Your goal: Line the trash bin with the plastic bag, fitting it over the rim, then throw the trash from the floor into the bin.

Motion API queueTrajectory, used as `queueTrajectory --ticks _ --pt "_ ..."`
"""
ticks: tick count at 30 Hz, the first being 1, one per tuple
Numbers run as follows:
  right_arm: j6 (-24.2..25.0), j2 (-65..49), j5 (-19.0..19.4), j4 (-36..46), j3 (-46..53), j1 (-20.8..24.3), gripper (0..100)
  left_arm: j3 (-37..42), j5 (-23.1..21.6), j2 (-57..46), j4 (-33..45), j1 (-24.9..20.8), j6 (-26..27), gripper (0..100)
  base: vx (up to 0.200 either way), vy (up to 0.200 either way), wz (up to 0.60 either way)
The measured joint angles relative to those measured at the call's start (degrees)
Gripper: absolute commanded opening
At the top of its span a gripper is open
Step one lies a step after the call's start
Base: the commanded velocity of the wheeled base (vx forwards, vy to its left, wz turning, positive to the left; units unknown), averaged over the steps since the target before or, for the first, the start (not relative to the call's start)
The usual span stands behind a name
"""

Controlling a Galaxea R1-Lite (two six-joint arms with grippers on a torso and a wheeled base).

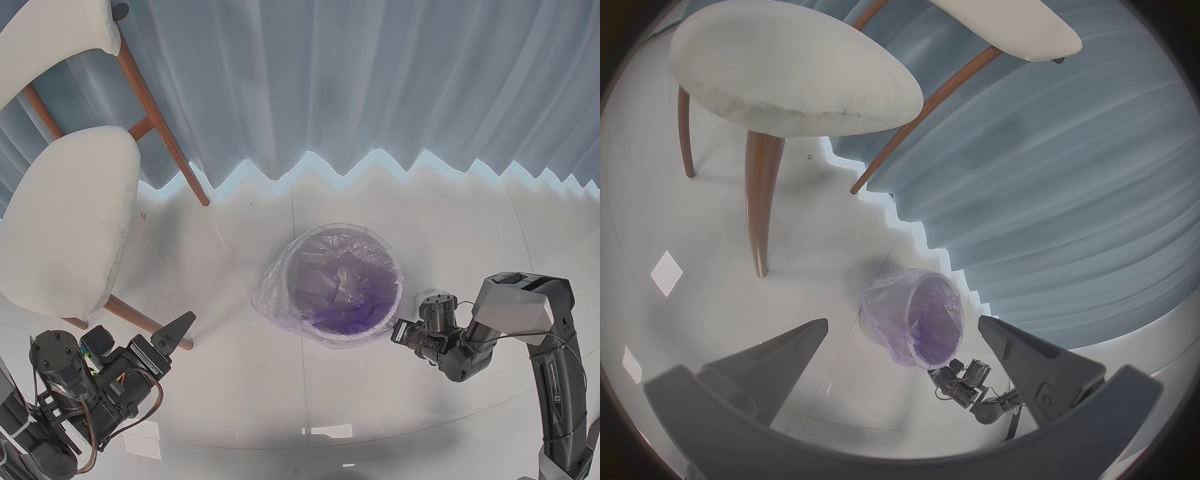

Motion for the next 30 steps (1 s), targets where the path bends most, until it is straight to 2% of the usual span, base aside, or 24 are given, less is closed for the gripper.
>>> queueTrajectory --ticks 7,14,23,26,30 --pt "1.04 -2.27 0.09 -4.02 4.52 0.27 100 0.00 0.21 0.35 0.38 -1.35 -0.93 100 0.000 0.000 0.00" --pt "1.58 -8.91 1.04 -10.39 18.80 0.22 100 0.00 -0.26 3.83 2.13 -4.16 -4.13 100 0.000 0.000 0.00" --pt "2.38 -16.98 1.54 -30.70 36.94 -0.68 100 -1.74 -1.56 18.86 0.55 -7.72 -5.97 100 0.000 0.000 0.00" --pt "2.74 -19.71 1.63 -32.02 40.89 -1.11 100 -5.74 -3.60 23.38 0.13 -8.70 -4.22 100 0.000 0.000 0.00" --pt "3.10 -22.71 1.65 -32.15 42.84 -1.46 100 -12.61 -6.52 28.87 -0.06 -8.79 2.77 100 0.000 0.000 0.00"
